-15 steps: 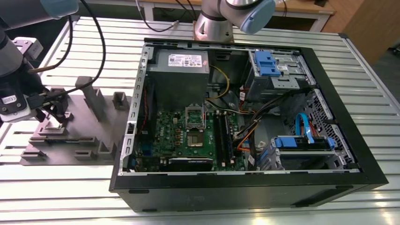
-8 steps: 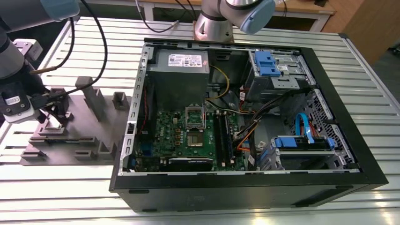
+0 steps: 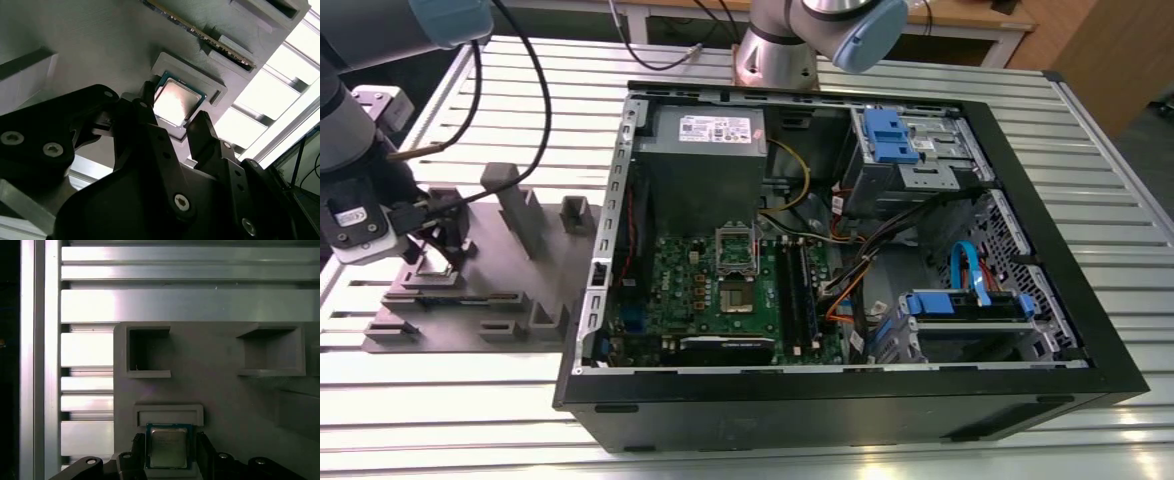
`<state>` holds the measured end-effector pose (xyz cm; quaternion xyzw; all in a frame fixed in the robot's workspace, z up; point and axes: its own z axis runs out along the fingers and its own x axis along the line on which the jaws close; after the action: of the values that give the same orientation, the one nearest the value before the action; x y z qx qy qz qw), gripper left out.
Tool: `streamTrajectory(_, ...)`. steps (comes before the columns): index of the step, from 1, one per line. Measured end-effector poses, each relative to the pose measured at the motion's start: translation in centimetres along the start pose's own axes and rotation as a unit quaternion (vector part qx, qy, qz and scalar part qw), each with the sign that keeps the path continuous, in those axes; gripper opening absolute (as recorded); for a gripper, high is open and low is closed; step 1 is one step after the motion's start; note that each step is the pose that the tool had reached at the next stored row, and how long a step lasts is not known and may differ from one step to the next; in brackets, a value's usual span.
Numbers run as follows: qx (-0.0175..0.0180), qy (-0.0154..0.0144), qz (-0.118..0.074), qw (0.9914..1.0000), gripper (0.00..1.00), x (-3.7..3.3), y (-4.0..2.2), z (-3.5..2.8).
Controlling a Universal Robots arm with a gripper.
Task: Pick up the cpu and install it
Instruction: 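Pick up the cpu and move it towards the insertion slot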
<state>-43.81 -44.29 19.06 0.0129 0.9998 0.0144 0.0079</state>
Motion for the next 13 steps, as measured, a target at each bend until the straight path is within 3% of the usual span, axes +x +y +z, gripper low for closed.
streamTrajectory(13,-0.0001,-0.0001,0.000,1.00000,0.53,-0.05,0.00,0.19)
